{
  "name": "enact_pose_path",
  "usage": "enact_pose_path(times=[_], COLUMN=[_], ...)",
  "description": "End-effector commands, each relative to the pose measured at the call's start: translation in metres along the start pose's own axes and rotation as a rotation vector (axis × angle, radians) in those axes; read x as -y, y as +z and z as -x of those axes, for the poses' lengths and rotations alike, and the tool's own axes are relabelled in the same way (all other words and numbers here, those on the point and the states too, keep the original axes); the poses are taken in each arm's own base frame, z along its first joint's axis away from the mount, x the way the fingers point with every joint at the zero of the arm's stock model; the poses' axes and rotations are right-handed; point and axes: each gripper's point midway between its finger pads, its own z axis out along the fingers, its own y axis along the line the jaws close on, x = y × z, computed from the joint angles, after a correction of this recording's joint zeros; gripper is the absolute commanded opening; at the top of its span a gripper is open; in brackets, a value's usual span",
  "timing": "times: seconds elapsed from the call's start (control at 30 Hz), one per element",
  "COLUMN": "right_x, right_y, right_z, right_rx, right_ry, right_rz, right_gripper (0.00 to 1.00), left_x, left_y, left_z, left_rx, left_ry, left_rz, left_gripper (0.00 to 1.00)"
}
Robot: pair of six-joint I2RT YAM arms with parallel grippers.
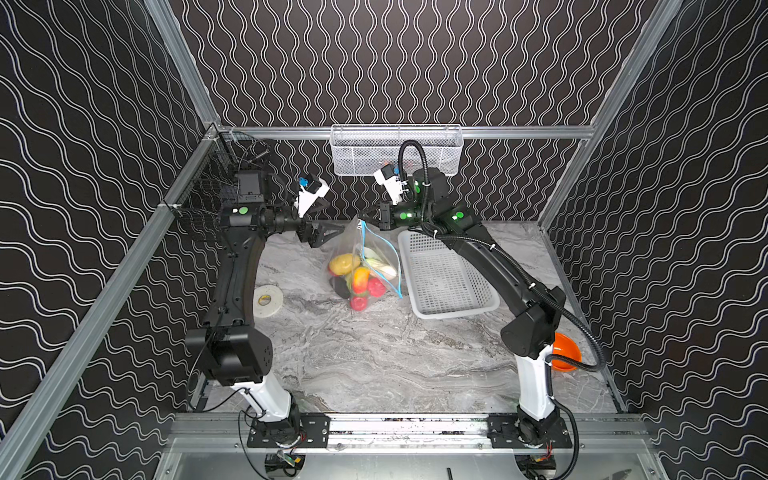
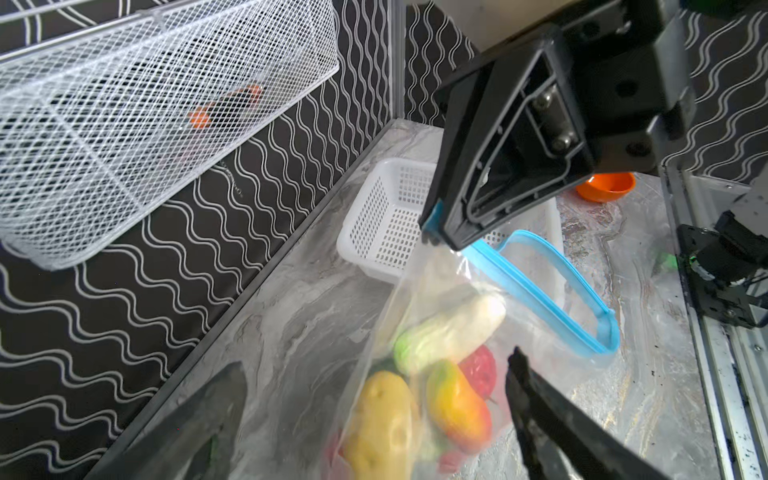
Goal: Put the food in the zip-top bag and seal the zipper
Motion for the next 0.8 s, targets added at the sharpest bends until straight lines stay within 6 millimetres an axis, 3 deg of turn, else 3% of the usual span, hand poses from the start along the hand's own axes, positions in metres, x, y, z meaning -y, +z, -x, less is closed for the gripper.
enact_pose_path(times=[0.0,0.27,0.5,0.7,0.77], right_x=[-0.010,-0.017,-0.019,-0.021,-0.023], right_y=[-0.004,-0.004,-0.002,0.001,0.000], right_z=[-0.003,-0.016,-0.025,-0.029,-0.030], right_rx=[-0.012,-0.052,-0.080,-0.098,-0.098], right_ry=[-0.071,-0.098,-0.126,-0.121,-0.124], right_rz=[0.040,0.103,0.139,0.174,0.187], right_gripper=[0.00,0.00,0.00,0.00,0.00], left_x=[0.013,0.033,0.045,0.061,0.064], left_y=[0.000,0.005,0.016,0.034,0.040], left_z=[-0.001,-0.001,-0.016,-0.014,-0.017], left_rx=[0.015,0.042,-0.037,-0.062,-0.085], left_ry=[0.022,0.034,0.093,0.127,0.142], left_rz=[-0.068,-0.135,-0.176,-0.242,-0.253], left_gripper=[0.99,0.98,0.91,0.89,0.83])
